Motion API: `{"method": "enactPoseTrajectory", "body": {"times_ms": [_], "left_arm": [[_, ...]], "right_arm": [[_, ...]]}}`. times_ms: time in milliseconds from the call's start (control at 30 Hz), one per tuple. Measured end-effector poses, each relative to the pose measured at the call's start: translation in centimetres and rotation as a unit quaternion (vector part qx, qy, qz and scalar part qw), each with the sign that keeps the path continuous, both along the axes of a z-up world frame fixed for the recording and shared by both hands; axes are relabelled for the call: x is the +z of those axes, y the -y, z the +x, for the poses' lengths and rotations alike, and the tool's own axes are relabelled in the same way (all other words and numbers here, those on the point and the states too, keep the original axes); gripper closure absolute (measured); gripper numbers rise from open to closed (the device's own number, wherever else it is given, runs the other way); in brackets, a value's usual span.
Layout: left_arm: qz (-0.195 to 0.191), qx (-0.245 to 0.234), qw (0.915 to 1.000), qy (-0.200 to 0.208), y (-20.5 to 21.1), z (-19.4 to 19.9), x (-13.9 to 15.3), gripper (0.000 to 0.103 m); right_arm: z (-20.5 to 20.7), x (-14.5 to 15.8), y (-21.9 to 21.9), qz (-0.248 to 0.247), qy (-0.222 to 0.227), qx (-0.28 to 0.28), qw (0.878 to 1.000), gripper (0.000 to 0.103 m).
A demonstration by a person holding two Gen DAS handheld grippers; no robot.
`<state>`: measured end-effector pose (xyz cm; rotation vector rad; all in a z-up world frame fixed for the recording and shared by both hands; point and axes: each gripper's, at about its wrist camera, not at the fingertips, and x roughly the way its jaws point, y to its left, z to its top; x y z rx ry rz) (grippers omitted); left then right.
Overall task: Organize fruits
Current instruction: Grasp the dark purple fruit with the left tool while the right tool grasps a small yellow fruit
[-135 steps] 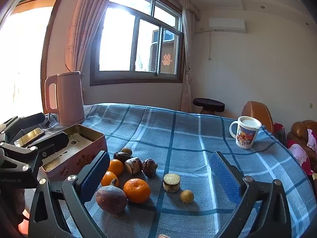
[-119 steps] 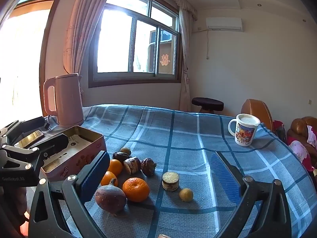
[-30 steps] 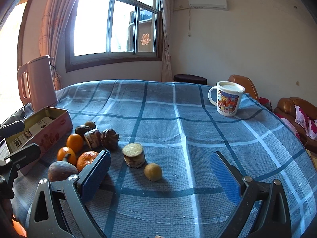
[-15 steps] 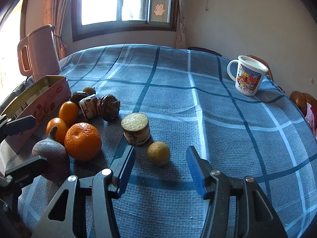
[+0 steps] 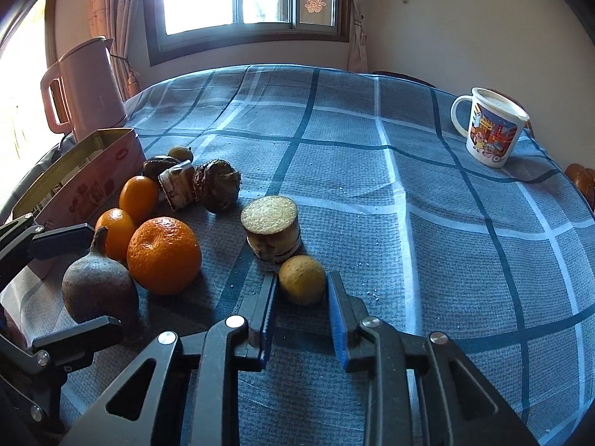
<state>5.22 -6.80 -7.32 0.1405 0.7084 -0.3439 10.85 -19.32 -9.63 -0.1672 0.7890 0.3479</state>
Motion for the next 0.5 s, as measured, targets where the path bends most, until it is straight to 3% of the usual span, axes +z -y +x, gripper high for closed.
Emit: {"method": "enactPoseTrajectory", "body": {"times_ms": [133, 500], "left_arm": [[0.004, -0.007, 0.9999, 0.006, 0.3, -0.1, -0.1, 0.05], [-0.029, 0.0, 0.9995, 0.015, -0.8, -0.4, 0.1, 0.051]], "right_arm": [[-0.2, 0.1, -0.1, 0.0, 0.007, 0.004, 1.0, 0.076], [-1.6, 1.0, 0.2, 0.02, 0.053, 0.012, 0.998, 0.076]]}}
